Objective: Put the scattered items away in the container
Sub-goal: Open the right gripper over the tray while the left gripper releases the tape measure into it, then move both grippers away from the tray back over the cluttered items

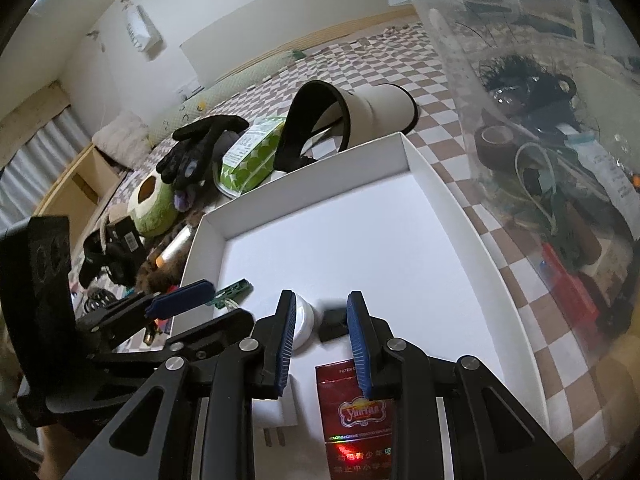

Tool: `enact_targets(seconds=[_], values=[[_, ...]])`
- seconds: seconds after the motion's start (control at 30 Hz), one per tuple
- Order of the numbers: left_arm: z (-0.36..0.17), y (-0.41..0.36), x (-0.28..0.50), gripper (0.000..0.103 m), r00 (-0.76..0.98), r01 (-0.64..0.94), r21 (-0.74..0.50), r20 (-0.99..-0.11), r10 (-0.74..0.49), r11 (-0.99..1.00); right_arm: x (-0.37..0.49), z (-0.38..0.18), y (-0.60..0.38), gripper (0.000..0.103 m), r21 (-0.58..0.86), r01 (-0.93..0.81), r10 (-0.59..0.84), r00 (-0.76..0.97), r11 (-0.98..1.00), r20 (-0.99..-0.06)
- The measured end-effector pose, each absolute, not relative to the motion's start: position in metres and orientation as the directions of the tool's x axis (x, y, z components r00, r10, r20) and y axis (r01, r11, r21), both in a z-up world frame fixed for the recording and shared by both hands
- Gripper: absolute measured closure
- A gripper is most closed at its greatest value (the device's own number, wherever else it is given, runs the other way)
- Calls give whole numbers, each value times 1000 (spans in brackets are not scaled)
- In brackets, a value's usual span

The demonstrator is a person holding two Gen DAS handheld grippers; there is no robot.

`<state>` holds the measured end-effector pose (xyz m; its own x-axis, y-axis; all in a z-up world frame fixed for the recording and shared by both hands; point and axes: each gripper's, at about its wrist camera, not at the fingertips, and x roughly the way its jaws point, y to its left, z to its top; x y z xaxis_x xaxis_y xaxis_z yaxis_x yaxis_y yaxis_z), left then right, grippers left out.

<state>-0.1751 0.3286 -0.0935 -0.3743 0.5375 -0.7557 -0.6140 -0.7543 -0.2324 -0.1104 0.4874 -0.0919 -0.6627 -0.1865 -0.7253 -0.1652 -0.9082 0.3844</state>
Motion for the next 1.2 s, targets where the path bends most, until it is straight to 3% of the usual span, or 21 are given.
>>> enact_targets(seconds=[0.4, 0.47, 0.5, 0.53, 0.6, 0.63, 0.73, 0.83, 1.2], values=[[-83, 309, -170, 39, -395, -605, -234, -741, 543, -761, -107, -92, 485, 76, 409, -190, -194, -657, -892, -728], [-82, 304, -168, 36, -403, -602, -230, -739, 539, -765, -107, -92, 482, 76, 413, -188, -199, -656, -891, -728], [-81, 301, -168, 29, -410, -598, -228, -737, 537, -769, -107, -91, 481, 76, 415, -188, -201, -655, -890, -728], [-79, 297, -167, 23, -419, -592, -227, -734, 535, -774, -107, -91, 480, 73, 416, -189, -202, -655, -890, -729], [-77, 288, -166, 19, -437, -578, -228, -724, 534, -783, -107, -90, 477, 41, 414, -197, -194, -656, -889, -730], [-75, 283, -167, 17, -442, -572, -231, -722, 533, -787, -106, -88, 475, 20, 409, -203, -181, -666, -890, -724], [-72, 268, -167, 8, -461, -554, -231, -715, 526, -800, -103, -82, 468, 17, 396, -205, -152, -696, -895, -702], [-68, 253, -166, 3, -495, -536, -216, -702, 512, -816, -102, -78, 462, 0, 399, -208, -137, -719, -893, -681], [-63, 198, -160, 1, -583, -463, -141, -695, 421, -875, -108, -63, 422, 0, 412, -137, -168, -765, -901, -621]])
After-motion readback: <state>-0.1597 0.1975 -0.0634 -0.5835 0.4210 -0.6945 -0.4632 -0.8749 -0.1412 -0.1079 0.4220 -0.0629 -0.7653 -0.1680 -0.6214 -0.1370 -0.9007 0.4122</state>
